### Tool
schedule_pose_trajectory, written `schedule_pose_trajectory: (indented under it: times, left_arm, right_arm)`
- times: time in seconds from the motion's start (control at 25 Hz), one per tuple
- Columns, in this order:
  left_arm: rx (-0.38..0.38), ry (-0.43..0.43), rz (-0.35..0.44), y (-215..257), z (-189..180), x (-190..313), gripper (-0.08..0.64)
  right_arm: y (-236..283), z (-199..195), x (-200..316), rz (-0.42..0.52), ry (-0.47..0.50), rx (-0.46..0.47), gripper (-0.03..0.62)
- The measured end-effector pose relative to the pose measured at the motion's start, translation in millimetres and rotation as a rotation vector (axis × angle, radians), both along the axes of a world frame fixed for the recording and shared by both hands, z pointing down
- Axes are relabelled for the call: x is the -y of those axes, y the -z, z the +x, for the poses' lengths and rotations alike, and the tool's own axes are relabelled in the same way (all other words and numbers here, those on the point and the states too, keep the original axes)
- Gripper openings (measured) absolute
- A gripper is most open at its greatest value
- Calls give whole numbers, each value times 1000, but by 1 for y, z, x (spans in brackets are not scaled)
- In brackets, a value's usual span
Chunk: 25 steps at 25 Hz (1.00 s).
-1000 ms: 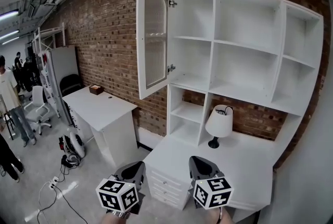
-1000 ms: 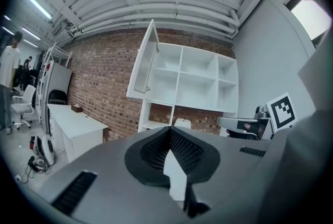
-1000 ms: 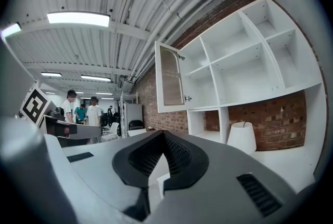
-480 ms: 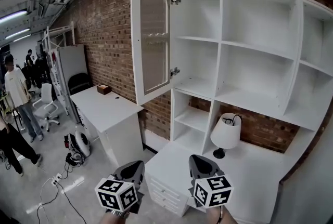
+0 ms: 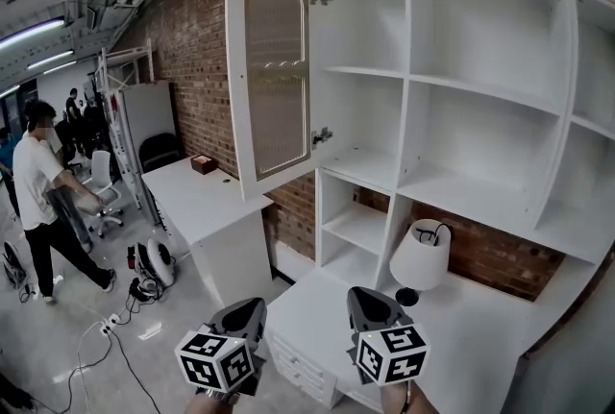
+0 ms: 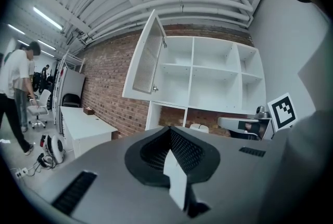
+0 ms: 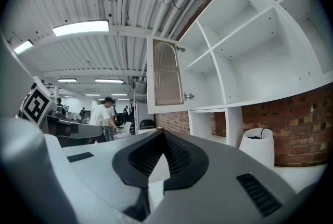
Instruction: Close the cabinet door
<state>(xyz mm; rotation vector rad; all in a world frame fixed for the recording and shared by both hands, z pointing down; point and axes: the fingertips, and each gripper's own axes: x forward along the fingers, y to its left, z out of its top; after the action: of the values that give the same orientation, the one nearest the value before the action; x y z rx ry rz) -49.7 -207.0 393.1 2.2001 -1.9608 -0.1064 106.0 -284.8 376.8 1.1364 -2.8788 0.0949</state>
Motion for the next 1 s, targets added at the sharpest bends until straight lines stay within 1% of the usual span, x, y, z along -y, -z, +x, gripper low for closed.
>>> schedule_pose_trajectory:
  times: [0.28,0.52,0.76,1.0]
  left_arm:
    - [5,11,-8,-3,12,22,8]
    - [6,5,-2,-1,8,35,8]
    - [4,-27,9,-2,-12,48,8]
    - [-1,-60,13,4,-51,62,8]
  right_arm:
    - [-3,7,21,-5,21,6,27]
    - [-6,1,33,-13,21,9,28]
    - [-2,-22,42,2,-1,10,28]
    - [9,-65,51,16,-24,10,28]
